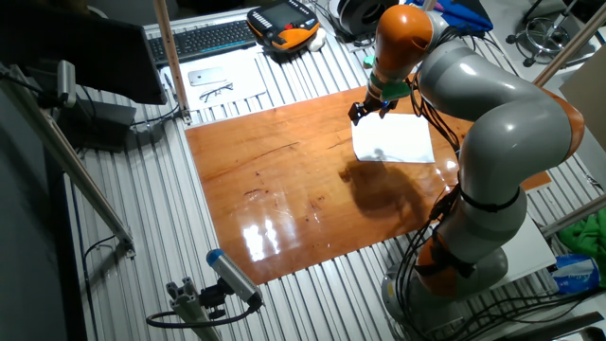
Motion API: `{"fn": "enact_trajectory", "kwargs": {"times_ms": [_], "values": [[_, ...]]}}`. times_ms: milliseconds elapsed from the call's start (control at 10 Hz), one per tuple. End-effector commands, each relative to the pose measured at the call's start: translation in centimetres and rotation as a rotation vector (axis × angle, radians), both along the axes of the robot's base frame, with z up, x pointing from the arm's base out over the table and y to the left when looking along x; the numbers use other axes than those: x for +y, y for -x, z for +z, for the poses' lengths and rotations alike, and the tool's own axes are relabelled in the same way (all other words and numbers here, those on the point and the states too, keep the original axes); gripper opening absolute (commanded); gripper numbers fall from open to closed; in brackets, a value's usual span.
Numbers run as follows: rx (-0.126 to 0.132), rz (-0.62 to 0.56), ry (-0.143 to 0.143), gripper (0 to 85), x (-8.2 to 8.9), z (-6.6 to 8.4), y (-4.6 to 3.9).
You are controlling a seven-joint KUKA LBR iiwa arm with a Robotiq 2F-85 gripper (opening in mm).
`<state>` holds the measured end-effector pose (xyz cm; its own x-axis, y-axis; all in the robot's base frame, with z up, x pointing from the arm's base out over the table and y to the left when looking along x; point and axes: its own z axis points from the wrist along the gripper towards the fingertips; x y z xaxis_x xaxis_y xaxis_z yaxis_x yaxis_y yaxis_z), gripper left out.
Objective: Flip over and spread out the paper that is laid flat on the table
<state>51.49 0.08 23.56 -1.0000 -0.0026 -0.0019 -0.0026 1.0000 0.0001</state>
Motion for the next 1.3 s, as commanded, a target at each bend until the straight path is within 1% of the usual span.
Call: {"fn": "enact_trajectory", "kwargs": {"times_ms": [0,100,500,600,700,1100,1200], "values": [[0.0,0.0,0.0,0.0,0.0,0.01,0.0],[-0.043,0.033,0.148,0.0,-0.01,0.03,0.0],[-0.038,0.031,0.14,0.0,0.02,0.04,0.0],[-0.035,0.029,0.134,0.0,0.01,0.04,0.0],[-0.033,0.024,0.12,0.0,-0.04,0.02,-0.03],[-0.027,0.019,0.103,0.0,-0.31,-0.12,-0.12],[-0.027,0.021,0.091,0.0,-0.44,-0.22,-0.16]]}}
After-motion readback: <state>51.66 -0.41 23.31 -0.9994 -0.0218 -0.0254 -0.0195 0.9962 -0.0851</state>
